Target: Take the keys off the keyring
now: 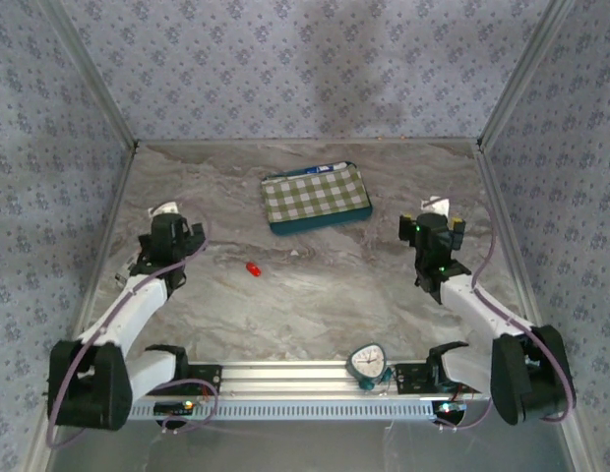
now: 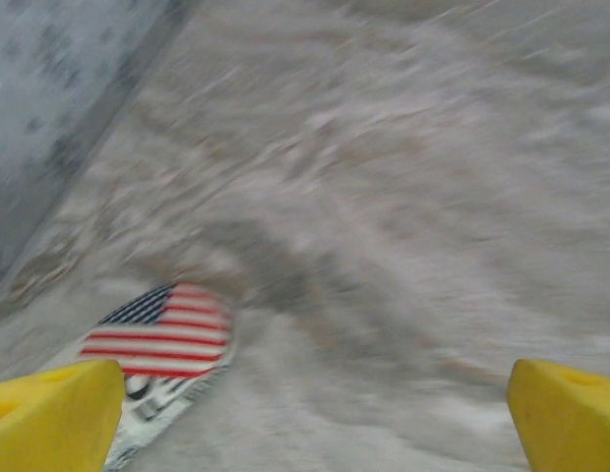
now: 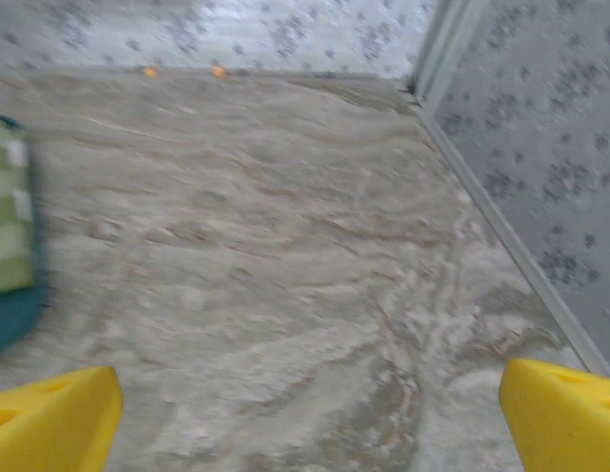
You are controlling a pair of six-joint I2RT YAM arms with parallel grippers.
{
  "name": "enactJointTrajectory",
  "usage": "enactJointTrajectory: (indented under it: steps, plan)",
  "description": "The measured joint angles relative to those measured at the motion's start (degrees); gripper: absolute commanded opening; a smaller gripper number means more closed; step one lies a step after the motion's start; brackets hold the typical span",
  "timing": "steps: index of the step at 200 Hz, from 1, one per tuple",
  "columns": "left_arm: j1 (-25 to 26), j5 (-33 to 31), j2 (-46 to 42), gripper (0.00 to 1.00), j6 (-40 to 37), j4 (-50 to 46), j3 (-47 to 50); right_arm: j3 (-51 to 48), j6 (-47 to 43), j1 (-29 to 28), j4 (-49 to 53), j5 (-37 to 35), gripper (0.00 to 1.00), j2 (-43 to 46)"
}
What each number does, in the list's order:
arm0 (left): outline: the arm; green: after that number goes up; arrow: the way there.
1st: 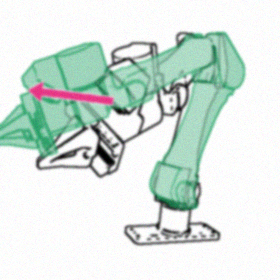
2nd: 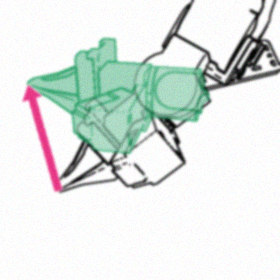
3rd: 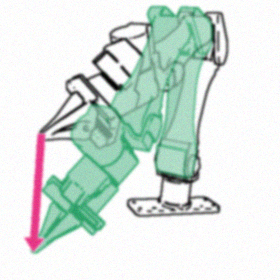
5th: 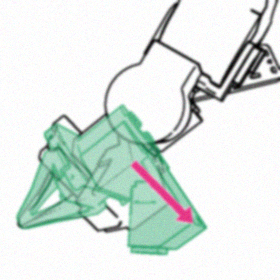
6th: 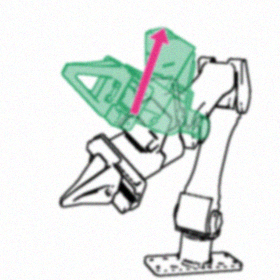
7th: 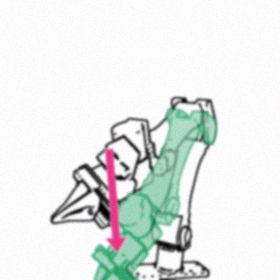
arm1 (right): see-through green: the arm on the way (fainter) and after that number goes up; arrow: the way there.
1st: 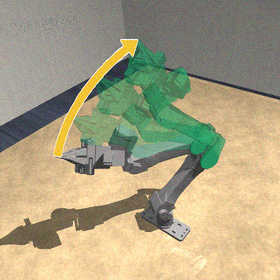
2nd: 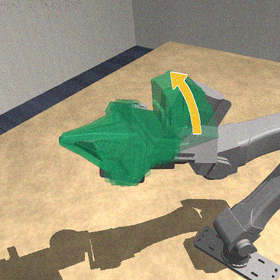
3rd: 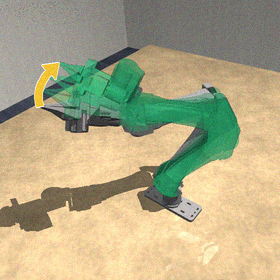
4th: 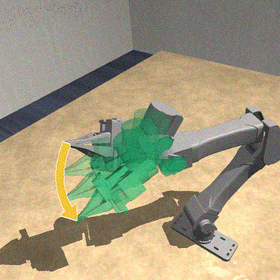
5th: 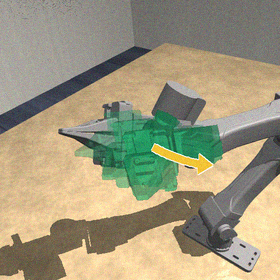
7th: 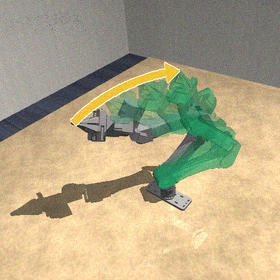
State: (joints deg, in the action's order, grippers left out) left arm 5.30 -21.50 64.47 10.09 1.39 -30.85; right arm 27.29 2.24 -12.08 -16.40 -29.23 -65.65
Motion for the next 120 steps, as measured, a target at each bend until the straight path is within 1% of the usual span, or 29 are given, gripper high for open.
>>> enactJointTrajectory:
  steps: [15, 37, 46, 64, 84, 99, 120]
  plan:
    - [-2.32, -0.33, 5.18, 0.99, -2.16, 6.78, 2.34, -3.32, -0.61, 2.62, -4.76, 0.07, 1.0, -2.69]
    - [-2.4, -0.35, 13.14, 0.99, -4.76, 17.92, 3.8, -5.18, -2.19, 4.37, -12.9, 0.39, 1.0, -9.46]
    - [-2.45, -0.13, 15.76, 0.99, -5.4, 20.5, 3.74, -5.7, -2.71, 4.42, -16.76, 0.74, 1.0, -12.48]
    - [-3.1, 1.68, 18.75, 0.99, -6.03, 22.38, 2.8, -7.3, -4.2, 4.87, -24.81, 3.65, 1.0, -17.51]
    - [-4.17, 5.2, 20.94, 0.99, -6.21, 30.51, 3.63, -7.32, -4.48, 6.99, -26.29, 8.94, 1.0, -18.84]
    - [-4.37, 7.43, 22.71, 0.99, -7.08, 38.75, 6.51, -7.19, -4.39, 9.94, -30.42, 12.87, 1.0, -20.68]
    - [-4.02, 9.51, 23.85, 0.99, -7.74, 41.31, 8.17, -6.86, -4.2, 12.09, -30.6, 16.81, 1.0, -21.68]
